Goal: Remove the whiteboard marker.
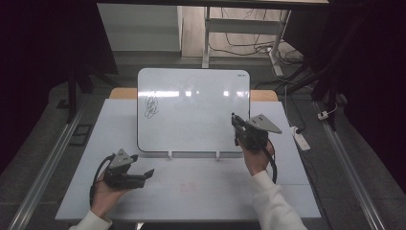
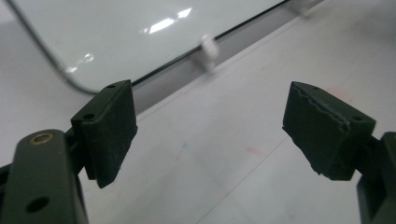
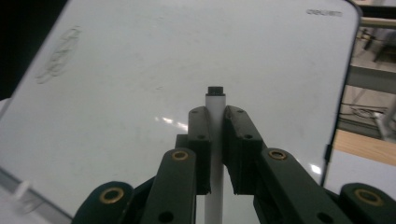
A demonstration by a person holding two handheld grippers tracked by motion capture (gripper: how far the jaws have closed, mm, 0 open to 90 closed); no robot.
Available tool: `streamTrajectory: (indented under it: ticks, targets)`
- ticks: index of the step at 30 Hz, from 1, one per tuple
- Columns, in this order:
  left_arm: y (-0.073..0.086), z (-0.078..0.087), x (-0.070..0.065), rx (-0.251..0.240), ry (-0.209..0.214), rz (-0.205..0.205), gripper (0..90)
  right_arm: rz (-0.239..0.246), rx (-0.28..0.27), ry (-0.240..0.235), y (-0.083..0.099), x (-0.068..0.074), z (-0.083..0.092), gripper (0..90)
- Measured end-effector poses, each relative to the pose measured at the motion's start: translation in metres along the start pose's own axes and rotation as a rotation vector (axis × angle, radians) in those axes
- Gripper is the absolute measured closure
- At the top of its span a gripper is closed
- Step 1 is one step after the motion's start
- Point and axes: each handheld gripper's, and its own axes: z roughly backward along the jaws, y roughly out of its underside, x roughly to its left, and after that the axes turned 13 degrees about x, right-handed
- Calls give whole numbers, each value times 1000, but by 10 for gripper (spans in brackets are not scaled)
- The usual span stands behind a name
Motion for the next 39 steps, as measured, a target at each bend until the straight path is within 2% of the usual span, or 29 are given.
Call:
streamTrajectory:
  ticks: [4, 8, 9, 12, 17, 20, 29, 39]
  targets:
    - [-19, 1, -12, -26, 28, -18, 200, 40, -9, -67, 1, 4, 4, 809]
    - [-39, -3, -22, -52, 69, -20, 212, 55, -19, -124, 1, 8, 6, 809]
    - [-39, -3, -22, -52, 69, -20, 213, 55, -19, -124, 1, 8, 6, 809]
    - [-60, -9, -32, -64, 126, -26, 219, 77, -33, -166, 1, 17, 10, 808]
    - [-84, -19, -41, -69, 215, -28, 227, 148, -49, -214, 0, 36, 13, 808]
    - [-95, -24, -44, -74, 261, -30, 233, 168, -51, -239, 0, 45, 12, 808]
    - [-110, -38, -52, -76, 337, -46, 271, 211, -38, -302, 3, 64, 6, 808]
    - [-116, -48, -58, -72, 393, -56, 341, 238, -48, -316, 7, 75, 4, 808]
